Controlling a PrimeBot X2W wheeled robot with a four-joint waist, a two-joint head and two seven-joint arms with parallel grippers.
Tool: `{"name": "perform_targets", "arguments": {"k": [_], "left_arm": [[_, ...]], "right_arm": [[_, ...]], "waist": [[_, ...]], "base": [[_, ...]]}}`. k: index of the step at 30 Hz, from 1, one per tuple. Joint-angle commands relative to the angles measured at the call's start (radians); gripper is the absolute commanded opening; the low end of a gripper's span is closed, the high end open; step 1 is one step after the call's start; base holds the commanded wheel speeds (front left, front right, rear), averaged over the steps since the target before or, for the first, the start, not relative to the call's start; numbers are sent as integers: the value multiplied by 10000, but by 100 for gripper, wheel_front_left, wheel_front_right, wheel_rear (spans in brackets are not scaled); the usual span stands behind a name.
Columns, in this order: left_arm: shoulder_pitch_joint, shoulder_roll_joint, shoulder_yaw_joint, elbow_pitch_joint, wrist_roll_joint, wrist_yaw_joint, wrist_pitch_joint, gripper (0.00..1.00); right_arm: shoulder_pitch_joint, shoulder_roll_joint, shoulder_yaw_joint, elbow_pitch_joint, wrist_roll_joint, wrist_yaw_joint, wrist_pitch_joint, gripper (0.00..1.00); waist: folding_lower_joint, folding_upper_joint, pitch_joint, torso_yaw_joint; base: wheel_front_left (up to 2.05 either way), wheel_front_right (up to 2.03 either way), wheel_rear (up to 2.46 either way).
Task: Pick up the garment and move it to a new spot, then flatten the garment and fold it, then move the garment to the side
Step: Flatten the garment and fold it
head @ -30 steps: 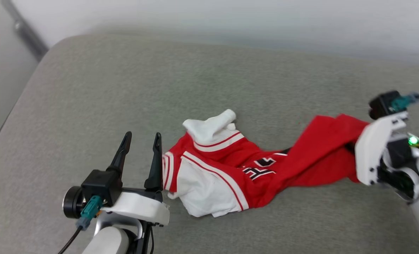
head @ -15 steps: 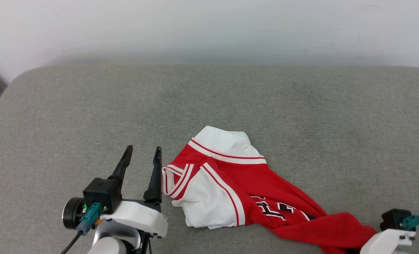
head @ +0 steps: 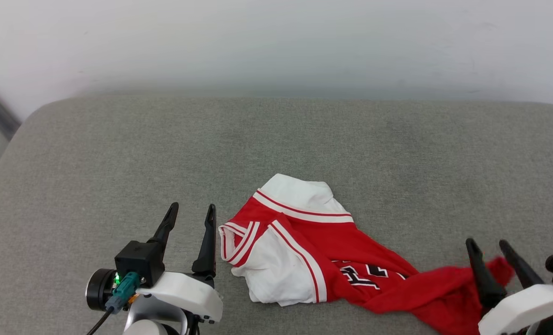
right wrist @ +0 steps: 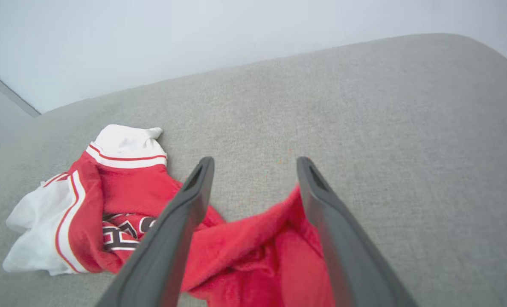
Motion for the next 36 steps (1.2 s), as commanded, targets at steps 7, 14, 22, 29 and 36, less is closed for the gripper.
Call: {"name": "perform_targets", "arguments": {"k": [7,14,22,29,36], "left_arm": [[-169,-36,28,-122,-30,63,-144,100],[-756,-355,-133,-51,97,-159,-404,100],[-1370,-1010,-406,321,173,-493,-722,100],[-1667,-1412,-364,676,261,-790,-848,100],[-1572,-1606,-215,913,374,-970,-890,100]], "right_arm": [[-1544,-970,644,96,347,-7,494,100],[-4023,-2302,2050,1318,1256,-5,3133,100],[-6016,-3211,3956,2734,2198,-5,6142,100],[-7041,-3299,5179,4278,2667,-7,6222,100],[-7164,-3130,5963,5708,3048,-7,6532,46]], "waist": [[1,0,244,372],[1,0,1023,1227],[1,0,1875,2407],[1,0,2399,3019],[1,0,2430,3124]], "base": [[0,0,0],[0,0,0],[0,0,0],[0,0,0],[0,0,0]]}}
